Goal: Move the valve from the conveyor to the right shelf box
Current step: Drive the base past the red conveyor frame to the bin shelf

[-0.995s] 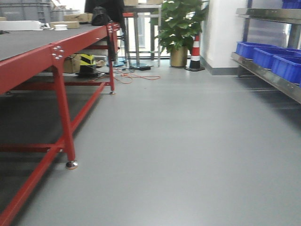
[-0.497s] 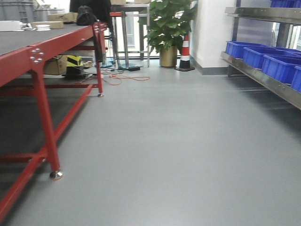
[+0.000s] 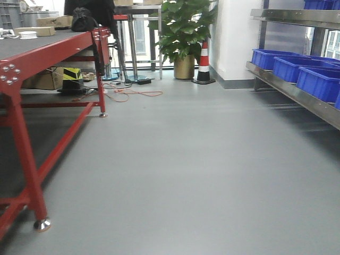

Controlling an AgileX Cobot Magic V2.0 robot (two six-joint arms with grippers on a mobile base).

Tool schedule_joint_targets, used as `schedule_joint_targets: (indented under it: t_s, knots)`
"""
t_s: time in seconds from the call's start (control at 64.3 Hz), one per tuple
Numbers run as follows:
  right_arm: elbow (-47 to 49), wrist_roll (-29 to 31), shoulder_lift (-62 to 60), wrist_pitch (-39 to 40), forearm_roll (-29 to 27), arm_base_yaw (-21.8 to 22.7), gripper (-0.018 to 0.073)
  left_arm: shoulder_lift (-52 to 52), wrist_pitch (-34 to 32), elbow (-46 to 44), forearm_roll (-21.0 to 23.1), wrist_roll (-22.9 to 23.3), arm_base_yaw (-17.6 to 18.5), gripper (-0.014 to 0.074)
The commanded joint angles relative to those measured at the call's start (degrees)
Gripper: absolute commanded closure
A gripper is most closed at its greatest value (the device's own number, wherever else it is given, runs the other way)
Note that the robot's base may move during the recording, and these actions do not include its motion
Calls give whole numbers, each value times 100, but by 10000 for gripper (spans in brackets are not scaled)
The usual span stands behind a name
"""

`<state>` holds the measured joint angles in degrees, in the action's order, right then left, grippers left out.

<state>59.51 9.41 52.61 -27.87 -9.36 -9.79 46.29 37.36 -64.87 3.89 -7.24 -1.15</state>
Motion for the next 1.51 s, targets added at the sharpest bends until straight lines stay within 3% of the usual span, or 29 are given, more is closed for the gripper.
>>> schedule_joint_targets:
  t_s: [0.0,1.492]
  knots:
    - [42,29,-59,435,4,-5,713,-51,-296,-46,39,36,27,708]
    - [42,29,-59,435,4,-5,713,-51,-296,-46,39,36,27,708]
